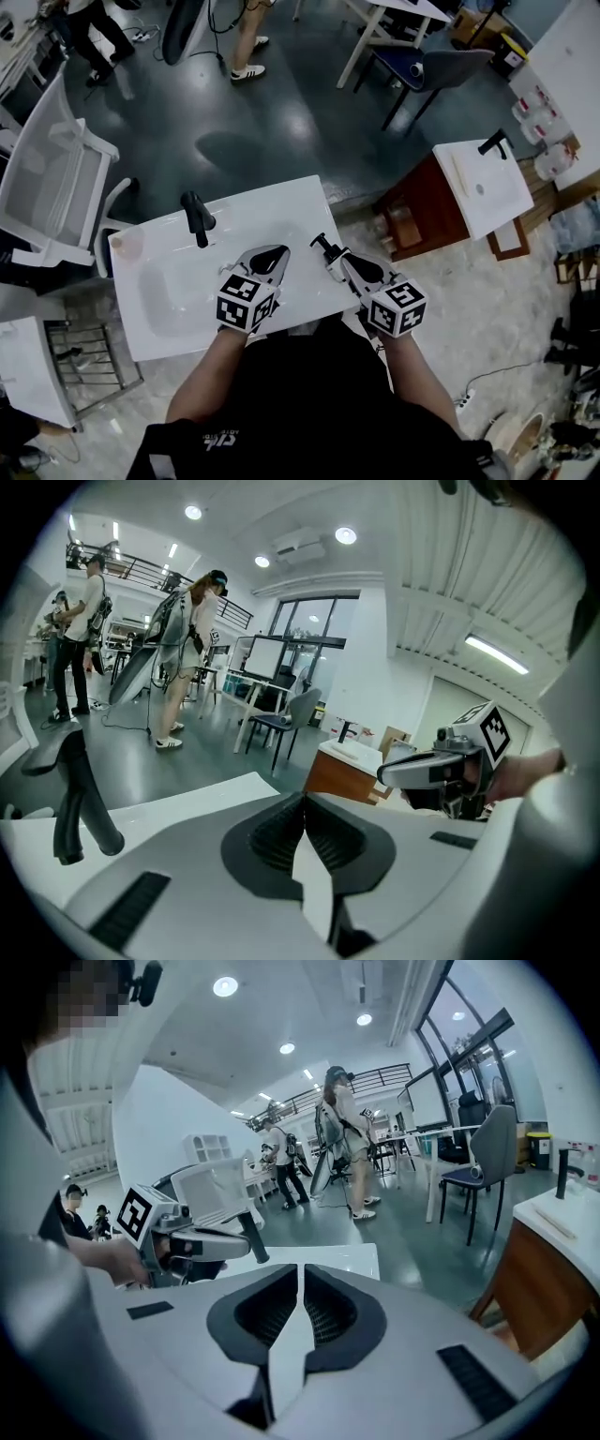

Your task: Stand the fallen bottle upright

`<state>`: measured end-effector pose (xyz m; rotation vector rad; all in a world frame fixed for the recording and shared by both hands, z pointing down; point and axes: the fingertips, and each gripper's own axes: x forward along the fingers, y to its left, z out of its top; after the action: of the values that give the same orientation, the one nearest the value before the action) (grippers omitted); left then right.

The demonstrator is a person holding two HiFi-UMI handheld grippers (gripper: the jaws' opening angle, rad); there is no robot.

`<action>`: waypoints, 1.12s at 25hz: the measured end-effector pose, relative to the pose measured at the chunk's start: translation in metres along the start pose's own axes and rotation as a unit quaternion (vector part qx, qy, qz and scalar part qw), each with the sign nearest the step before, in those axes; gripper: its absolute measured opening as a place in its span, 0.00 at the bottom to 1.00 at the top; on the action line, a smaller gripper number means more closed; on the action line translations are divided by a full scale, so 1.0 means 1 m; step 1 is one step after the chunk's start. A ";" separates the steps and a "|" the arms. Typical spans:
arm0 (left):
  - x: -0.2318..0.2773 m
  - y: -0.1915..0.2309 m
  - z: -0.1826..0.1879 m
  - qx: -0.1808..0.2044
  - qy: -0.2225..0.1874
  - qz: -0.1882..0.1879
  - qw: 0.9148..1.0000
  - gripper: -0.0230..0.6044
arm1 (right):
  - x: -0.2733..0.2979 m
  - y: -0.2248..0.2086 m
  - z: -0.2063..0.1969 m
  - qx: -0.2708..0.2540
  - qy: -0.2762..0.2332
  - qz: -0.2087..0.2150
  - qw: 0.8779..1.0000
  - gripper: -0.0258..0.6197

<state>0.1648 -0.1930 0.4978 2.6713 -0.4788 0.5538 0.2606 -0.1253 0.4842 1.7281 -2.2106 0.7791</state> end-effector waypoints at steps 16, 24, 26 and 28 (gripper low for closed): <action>0.091 -0.011 -0.030 -0.042 0.073 -0.056 0.995 0.07 | 0.059 -0.077 -0.031 -0.004 0.107 0.063 0.992 0.22; 0.084 0.032 -0.032 -0.041 0.049 0.007 0.998 0.07 | 0.121 -0.087 -0.052 -0.047 0.202 0.104 0.973 0.34; 0.083 0.040 -0.034 -0.050 0.046 0.013 0.998 0.07 | 0.131 -0.088 -0.059 -0.054 0.227 0.106 0.967 0.36; 0.081 0.046 -0.037 -0.056 0.041 0.017 0.997 0.07 | 0.136 -0.086 -0.070 -0.064 0.259 0.109 0.958 0.37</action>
<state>0.2051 -0.2376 0.5772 2.5267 -0.5178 0.6259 0.2947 -0.2150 0.6318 1.0703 -2.0407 0.9788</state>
